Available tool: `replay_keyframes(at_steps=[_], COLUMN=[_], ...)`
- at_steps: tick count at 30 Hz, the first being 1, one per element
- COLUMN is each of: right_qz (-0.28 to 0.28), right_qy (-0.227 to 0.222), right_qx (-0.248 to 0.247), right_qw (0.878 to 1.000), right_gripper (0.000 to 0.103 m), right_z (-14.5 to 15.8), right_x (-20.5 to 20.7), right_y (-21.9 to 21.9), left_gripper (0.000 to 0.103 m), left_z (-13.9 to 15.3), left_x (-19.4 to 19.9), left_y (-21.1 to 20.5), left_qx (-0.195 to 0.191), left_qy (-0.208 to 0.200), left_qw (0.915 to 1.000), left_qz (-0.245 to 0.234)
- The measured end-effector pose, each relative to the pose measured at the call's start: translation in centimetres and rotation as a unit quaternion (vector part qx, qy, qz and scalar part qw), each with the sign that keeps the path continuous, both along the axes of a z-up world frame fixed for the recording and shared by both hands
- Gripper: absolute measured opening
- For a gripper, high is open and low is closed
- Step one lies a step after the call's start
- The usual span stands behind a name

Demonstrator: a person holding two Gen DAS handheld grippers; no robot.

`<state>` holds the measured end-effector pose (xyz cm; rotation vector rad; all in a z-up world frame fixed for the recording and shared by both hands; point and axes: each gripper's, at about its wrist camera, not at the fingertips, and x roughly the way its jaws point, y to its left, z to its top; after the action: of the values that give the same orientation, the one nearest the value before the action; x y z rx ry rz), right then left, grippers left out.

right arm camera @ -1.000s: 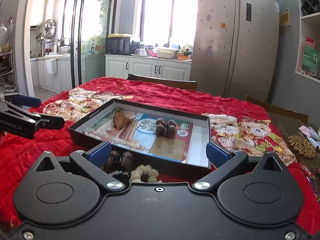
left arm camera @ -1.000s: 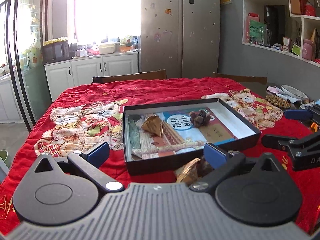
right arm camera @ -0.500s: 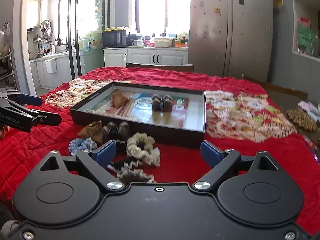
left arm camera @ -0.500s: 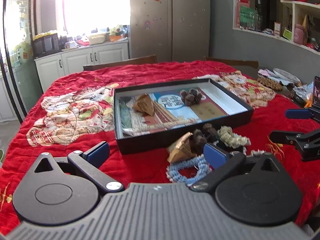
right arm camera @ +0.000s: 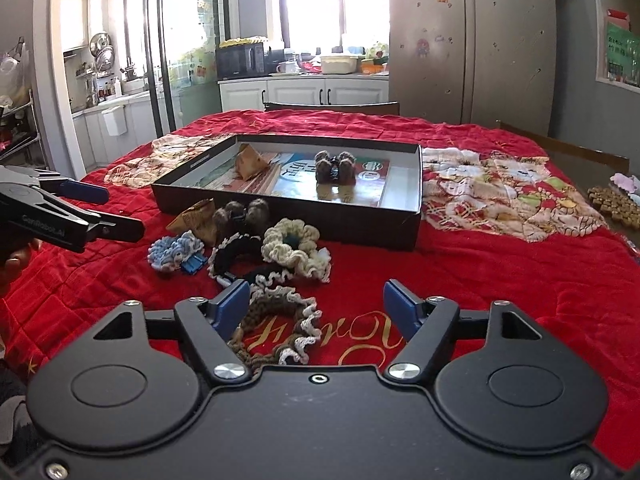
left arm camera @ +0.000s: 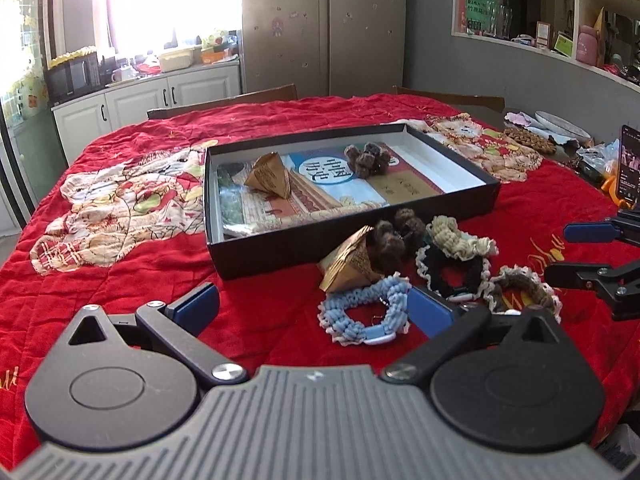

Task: Organize objects
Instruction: 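Withdraw both tools from the box back toward the remaining scrunchies, then grasp the blue knitted scrunchie with the left tool while the right tool grasps the crochet scrunchie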

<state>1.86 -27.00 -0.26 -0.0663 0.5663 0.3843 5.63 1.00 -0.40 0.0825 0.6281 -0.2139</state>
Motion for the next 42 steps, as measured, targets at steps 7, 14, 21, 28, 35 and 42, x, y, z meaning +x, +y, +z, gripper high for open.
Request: replay_keyframes(at_steps=[7, 14, 21, 28, 35, 42], right_qz=[0.01, 0.017, 0.024, 0.021, 0.022, 0.026], right_qy=[0.01, 0.017, 0.031, 0.034, 0.036, 0.032], right_qx=[-0.003, -0.016, -0.025, -0.035, -0.042, -0.048], right_qw=[1.0, 1.0, 0.999, 0.999, 0.998, 0.998], right_gripper=[0.064, 0.052, 0.041, 0.035, 0.03, 0.02], right_z=[-0.7, -1.5, -2.5, -3.0, -3.4, -3.7], right_x=[0.2, 0.3, 0.7, 0.9, 1.0, 0.9], right_y=[0.5, 0.9, 1.3, 1.7, 1.9, 2.2], left_gripper=[0.099, 0.095, 0.088, 0.084, 0.068, 0.044], left_z=[-0.8, -2.0, -2.8, -3.0, -4.0, -3.9], left_x=[0.4, 0.9, 1.4, 1.8, 2.4, 2.1], left_y=[0.1, 0.2, 0.2, 0.3, -0.2, -0.9], left_qx=[0.002, 0.007, 0.013, -0.001, -0.009, -0.006], left_qy=[0.009, 0.019, 0.023, 0.027, 0.048, 0.044], left_qw=[1.0, 0.9998, 0.9996, 0.9996, 0.9988, 0.999], left_qz=[-0.002, 0.001, 0.004, 0.002, 0.005, -0.007])
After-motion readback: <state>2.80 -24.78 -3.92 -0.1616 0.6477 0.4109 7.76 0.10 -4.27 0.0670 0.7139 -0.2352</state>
